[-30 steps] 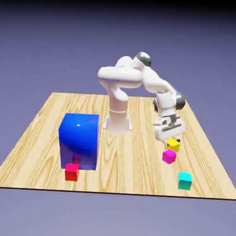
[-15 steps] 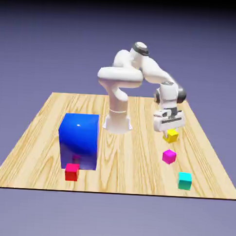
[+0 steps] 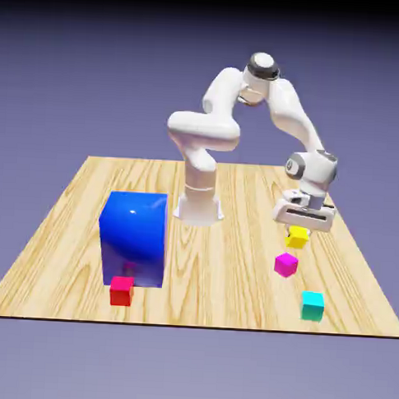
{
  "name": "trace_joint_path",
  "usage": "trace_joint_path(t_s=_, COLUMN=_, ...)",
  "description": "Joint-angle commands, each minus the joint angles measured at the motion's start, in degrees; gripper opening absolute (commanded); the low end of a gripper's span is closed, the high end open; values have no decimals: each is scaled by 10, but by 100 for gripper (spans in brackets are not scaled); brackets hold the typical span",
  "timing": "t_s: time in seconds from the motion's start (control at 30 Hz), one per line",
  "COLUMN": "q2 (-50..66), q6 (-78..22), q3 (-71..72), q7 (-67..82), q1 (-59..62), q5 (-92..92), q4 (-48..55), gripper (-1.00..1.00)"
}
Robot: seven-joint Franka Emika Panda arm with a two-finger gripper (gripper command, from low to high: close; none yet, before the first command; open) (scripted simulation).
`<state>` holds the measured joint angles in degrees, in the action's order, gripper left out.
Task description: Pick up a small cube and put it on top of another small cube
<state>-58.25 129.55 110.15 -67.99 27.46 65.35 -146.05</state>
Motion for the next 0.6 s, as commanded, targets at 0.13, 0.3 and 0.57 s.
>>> trace_joint_path(t_s=0.13, q2=28, q6=-5, q3=19, q7=-126, q1=88, q5=-86, q4=51, gripper=-100)
trace_joint_path(t_s=0.3, q2=57, q6=-9, q3=38, q7=-250, q1=176, q5=-169, q4=103, gripper=-100)
trace_joint_path(t_s=0.57, q2=102, q6=-17, q3=68, q7=-450, q1=317, q5=-304, q4=185, gripper=-100)
